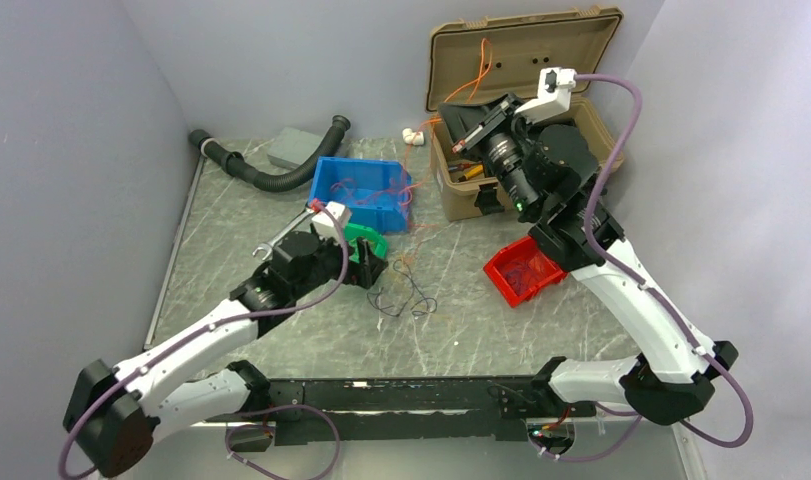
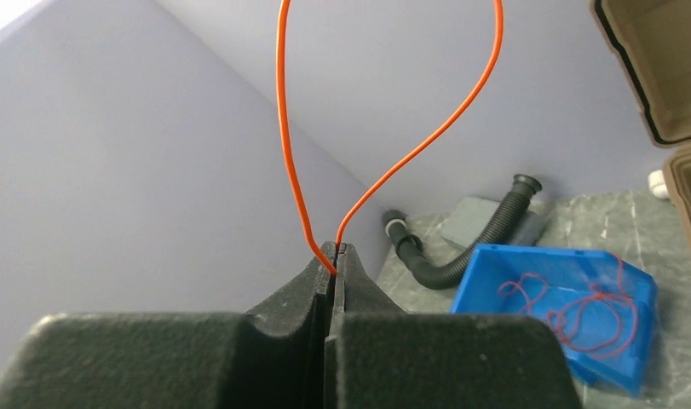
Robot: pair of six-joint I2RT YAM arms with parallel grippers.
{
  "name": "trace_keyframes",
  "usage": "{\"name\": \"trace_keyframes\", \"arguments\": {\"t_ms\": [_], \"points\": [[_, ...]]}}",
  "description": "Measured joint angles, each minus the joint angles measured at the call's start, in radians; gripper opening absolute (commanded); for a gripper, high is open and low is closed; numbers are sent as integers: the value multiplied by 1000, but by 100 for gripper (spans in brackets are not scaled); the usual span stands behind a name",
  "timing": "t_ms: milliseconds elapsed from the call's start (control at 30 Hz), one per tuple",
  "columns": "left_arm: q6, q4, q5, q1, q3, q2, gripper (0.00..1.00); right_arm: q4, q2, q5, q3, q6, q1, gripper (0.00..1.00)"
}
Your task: Untangle the cables
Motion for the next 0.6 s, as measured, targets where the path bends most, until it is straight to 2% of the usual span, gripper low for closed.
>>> {"name": "trace_keyframes", "arguments": {"t_ms": [200,300,367,467,600], "points": [[41,237,24,-21,30,236,96,0,-26,-32,30,28,0,0],[58,296,38,-62,116,378,91,-2,-35,-33,47,36,0,0],[57,315,37,-91,175,450,92,-6,-35,-30,70,35,0,0],[16,390,4,-126,144,468,93,-9,-31,-21,108,24,0,0],[-52,434,-55,-137,-43,360,94,8,-19,0,122,4,-1,0]]}}
